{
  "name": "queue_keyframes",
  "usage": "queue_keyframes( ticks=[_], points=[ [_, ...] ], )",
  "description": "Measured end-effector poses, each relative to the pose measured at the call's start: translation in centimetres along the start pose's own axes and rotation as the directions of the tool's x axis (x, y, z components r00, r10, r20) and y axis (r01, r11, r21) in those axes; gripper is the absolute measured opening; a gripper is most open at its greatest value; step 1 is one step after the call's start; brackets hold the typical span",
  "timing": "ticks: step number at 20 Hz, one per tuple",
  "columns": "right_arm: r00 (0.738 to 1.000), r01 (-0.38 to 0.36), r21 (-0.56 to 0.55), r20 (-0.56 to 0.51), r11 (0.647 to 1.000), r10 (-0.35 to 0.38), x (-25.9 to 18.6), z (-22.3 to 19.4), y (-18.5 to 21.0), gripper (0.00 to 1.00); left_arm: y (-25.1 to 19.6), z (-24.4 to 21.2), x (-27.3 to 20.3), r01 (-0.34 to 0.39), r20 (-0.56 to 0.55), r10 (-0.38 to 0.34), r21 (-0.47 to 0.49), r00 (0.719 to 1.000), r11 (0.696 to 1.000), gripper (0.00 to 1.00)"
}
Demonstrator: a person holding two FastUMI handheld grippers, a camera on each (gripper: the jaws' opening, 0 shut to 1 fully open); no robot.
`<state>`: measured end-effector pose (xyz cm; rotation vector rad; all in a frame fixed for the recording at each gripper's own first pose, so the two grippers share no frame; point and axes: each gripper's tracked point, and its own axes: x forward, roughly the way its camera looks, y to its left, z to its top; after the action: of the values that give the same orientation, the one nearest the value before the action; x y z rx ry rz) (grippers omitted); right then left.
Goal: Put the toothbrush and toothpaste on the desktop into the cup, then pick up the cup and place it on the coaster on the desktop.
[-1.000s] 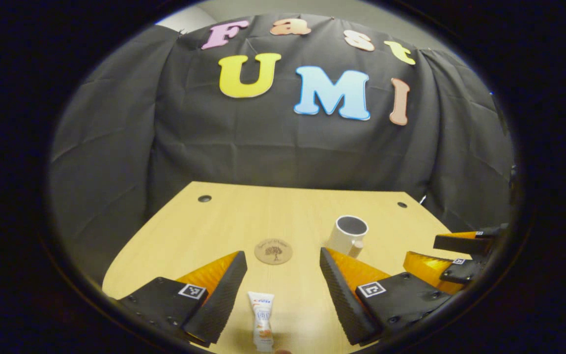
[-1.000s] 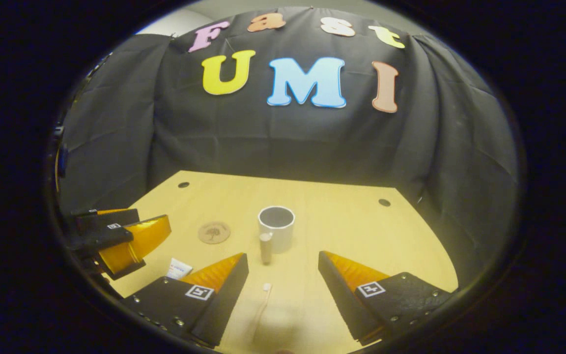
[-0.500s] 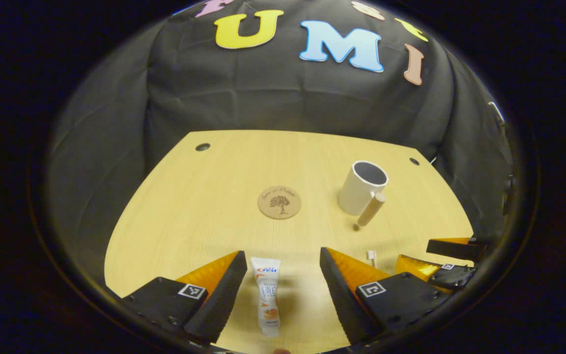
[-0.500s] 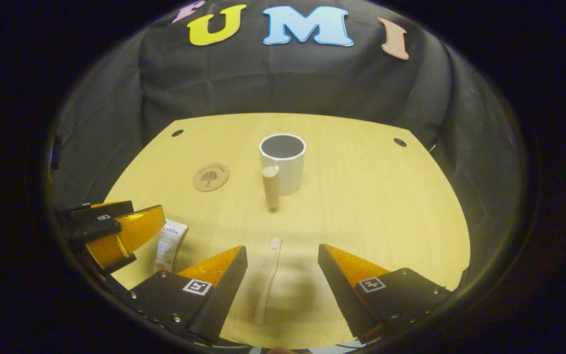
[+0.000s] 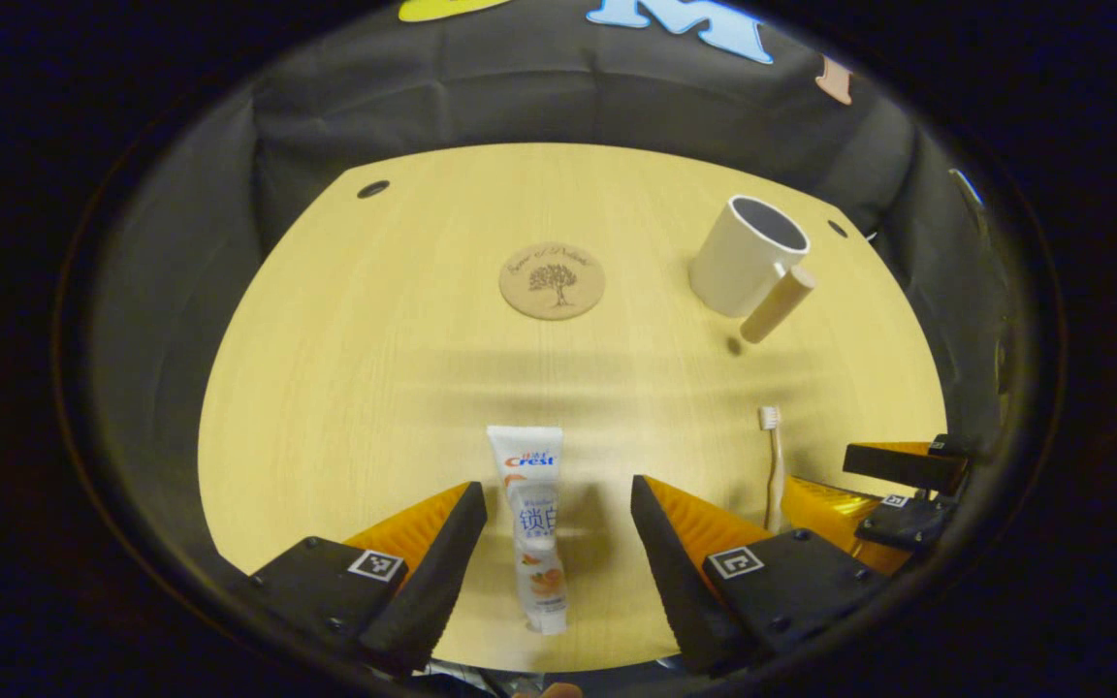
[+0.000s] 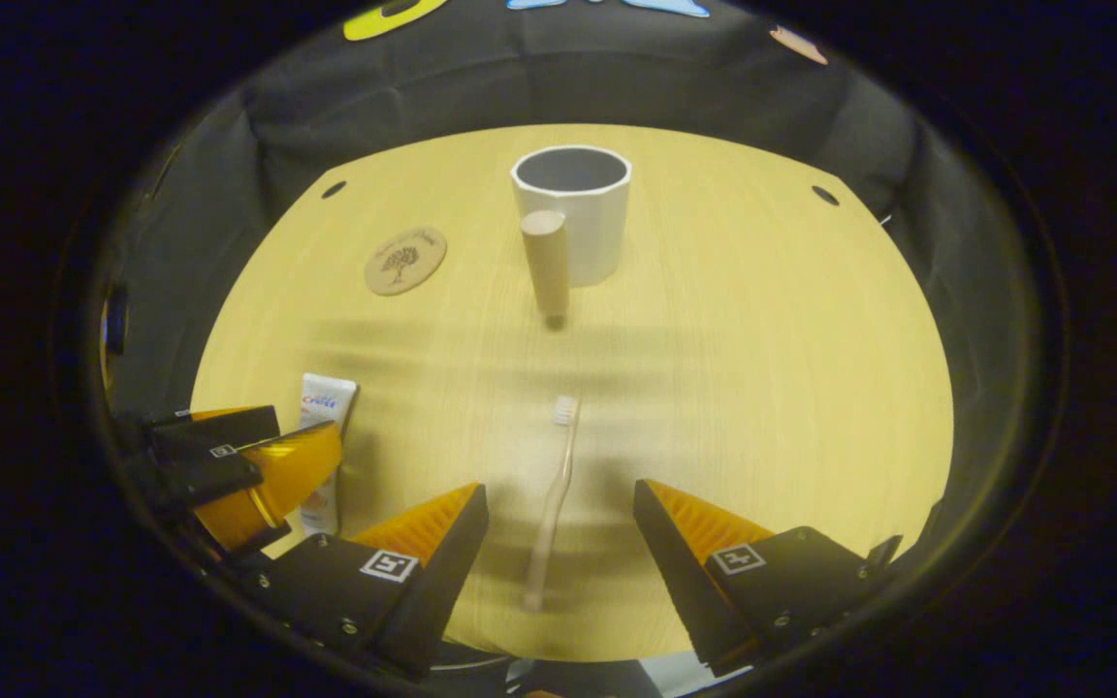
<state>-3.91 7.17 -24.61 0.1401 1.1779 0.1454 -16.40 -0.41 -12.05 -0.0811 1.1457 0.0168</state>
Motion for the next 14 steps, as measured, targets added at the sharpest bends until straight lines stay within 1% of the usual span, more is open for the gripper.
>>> queue_keyframes(
  ticks=[4, 8, 9, 10, 11, 12, 13, 14],
  points=[
    [0.996, 0.006, -0.018, -0.090, 1.000, -0.008, 0.8, -1.0, 0.1, 0.94, -0.1, -1.2, -0.3, 0.013, -0.078, -0.013, 0.008, 0.997, 1.000, 0.98],
    [0.987, 0.009, -0.039, -0.159, 0.999, -0.015, 1.6, -2.0, 0.7, 0.90, -0.2, -2.1, -0.6, 0.025, -0.137, -0.024, 0.005, 0.990, 1.000, 0.98],
    [0.985, 0.006, -0.039, -0.175, 0.999, -0.013, 1.9, -2.3, 0.9, 0.85, -0.3, -2.3, -0.6, 0.028, -0.146, -0.027, 0.003, 0.989, 1.000, 0.98],
    [0.981, 0.003, -0.039, -0.192, 0.999, -0.011, 1.9, -2.7, 1.1, 0.79, -0.4, -2.4, -0.4, 0.031, -0.153, -0.030, 0.002, 0.988, 1.000, 1.00],
    [0.979, 0.003, -0.045, -0.204, 0.999, -0.012, 2.0, -2.8, 1.2, 0.80, -0.4, -2.5, -0.3, 0.031, -0.160, -0.030, 0.002, 0.987, 1.000, 0.98],
    [0.978, 0.012, -0.048, -0.209, 0.999, -0.022, 2.0, -3.0, 1.1, 0.80, -0.4, -2.7, -0.1, 0.032, -0.168, -0.031, 0.001, 0.985, 0.999, 0.98],
    [0.976, 0.007, -0.048, -0.218, 0.999, -0.017, 2.2, -3.2, 1.2, 0.72, -0.4, -2.9, 0.1, 0.032, -0.177, -0.032, -0.003, 0.984, 0.999, 0.98],
    [0.975, 0.006, -0.047, -0.223, 0.999, -0.016, 2.3, -3.3, 1.3, 0.71, -0.5, -3.1, 0.1, 0.035, -0.187, -0.035, -0.008, 0.982, 0.999, 0.98]
  ],
)
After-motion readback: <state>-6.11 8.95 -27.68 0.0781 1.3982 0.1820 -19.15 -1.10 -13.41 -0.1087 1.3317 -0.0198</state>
